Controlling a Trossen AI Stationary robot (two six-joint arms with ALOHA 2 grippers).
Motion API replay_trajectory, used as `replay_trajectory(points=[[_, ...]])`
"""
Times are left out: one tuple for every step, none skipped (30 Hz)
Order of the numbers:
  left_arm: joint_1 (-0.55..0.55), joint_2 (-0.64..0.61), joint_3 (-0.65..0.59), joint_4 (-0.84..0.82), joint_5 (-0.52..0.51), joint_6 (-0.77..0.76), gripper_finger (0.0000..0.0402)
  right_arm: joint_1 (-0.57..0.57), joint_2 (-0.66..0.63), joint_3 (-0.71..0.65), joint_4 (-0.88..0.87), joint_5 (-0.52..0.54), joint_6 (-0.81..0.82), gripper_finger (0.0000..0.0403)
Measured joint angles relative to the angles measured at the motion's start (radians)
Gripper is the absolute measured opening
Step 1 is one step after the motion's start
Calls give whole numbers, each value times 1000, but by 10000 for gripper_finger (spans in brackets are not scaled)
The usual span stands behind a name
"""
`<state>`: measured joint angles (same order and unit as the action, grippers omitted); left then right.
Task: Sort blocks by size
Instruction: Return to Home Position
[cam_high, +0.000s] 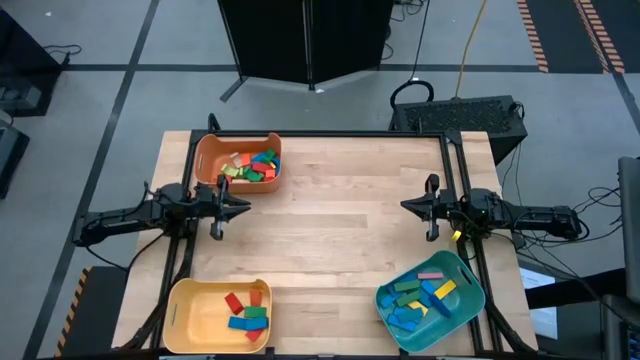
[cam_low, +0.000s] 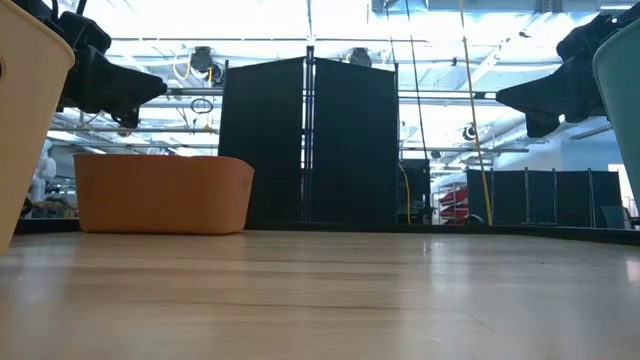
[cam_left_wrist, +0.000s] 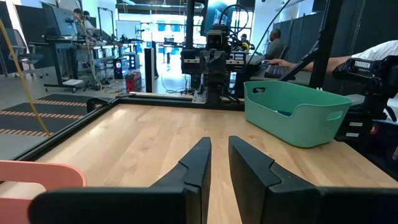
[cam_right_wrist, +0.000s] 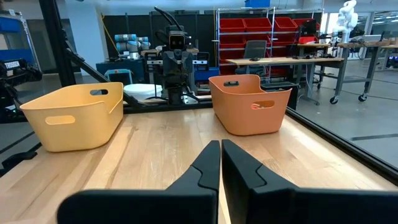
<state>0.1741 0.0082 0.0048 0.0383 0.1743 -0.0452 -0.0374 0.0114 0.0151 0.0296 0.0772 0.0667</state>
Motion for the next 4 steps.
replay_trajectory(points=[[0, 0, 0, 0, 0, 0, 56, 0, 0, 0, 0, 0, 0, 0], [0, 0, 0, 0, 0, 0, 56, 0, 0, 0, 0, 0, 0, 0], [0, 0, 0, 0, 0, 0, 56, 0, 0, 0, 0, 0, 0, 0], [0, 0, 0, 0, 0, 0, 56, 0, 0, 0, 0, 0, 0, 0]])
